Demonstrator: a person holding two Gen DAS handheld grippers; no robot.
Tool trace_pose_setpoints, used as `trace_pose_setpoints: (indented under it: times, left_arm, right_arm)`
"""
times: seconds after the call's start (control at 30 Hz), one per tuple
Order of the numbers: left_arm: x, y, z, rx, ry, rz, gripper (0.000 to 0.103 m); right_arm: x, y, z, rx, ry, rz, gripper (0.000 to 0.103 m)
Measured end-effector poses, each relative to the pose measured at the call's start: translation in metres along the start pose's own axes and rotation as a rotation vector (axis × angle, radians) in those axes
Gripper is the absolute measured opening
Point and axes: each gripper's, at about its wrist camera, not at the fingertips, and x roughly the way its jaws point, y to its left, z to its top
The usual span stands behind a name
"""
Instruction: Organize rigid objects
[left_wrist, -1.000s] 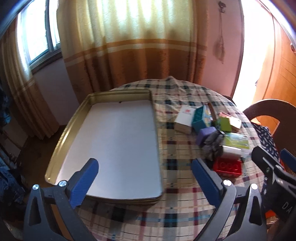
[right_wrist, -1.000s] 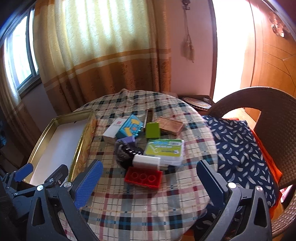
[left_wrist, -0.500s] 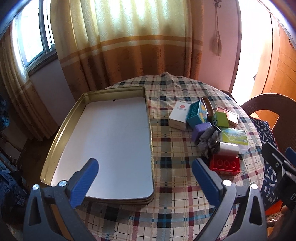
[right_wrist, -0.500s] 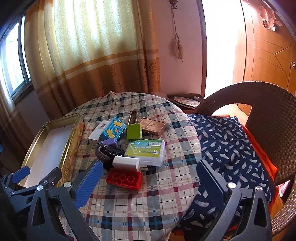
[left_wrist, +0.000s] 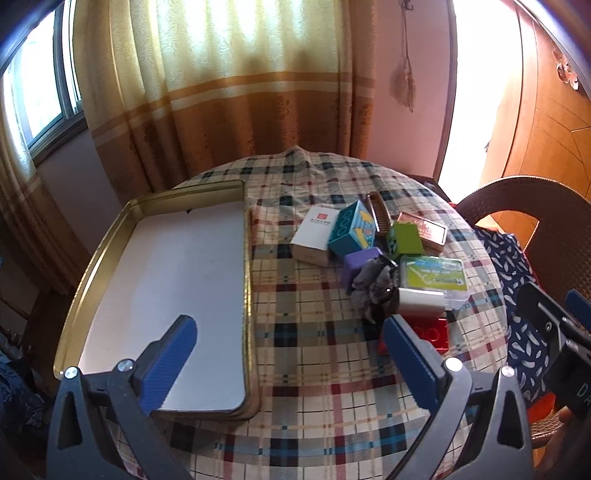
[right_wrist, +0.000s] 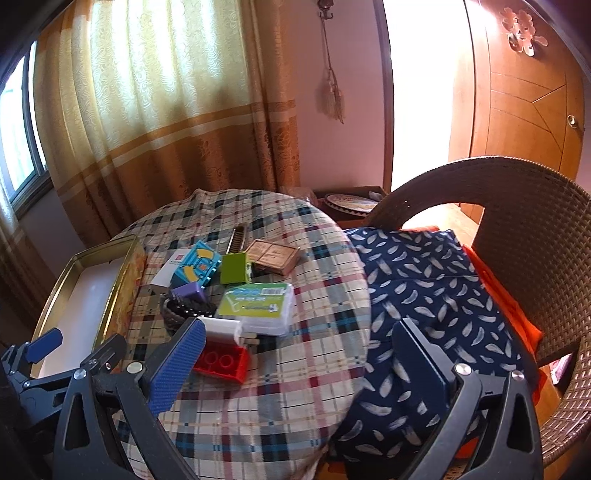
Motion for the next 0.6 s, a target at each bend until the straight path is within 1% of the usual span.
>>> trace_pose_setpoints:
  times: [0.1,0.27,0.4,0.6]
  left_arm:
    - [0.001,0.001,0.000,-0.003,0.000,-0.003,0.102]
    - [0.001,0.010,0.001,-0.015,-0.009,0.014,0.102]
    - [0.008,0.016,0.002,-0.043,0.013,0.026,0.102]
    - [0.008,0.015,0.000,-0.038,0.012,0.041,0.102]
  right_arm:
    - [0.000,-0.005,0.001,-0.003,-0.004,-0.015,0.102]
    - [0.004,-0.012,-0.001,0.012,0.006,-0.012,0.102]
    - [0.006,-0.009,-0.003,0.004,0.012,-0.003,0.102]
    - [0.004,-0.006,-0.003,-0.004,-0.001,0.008,0.102]
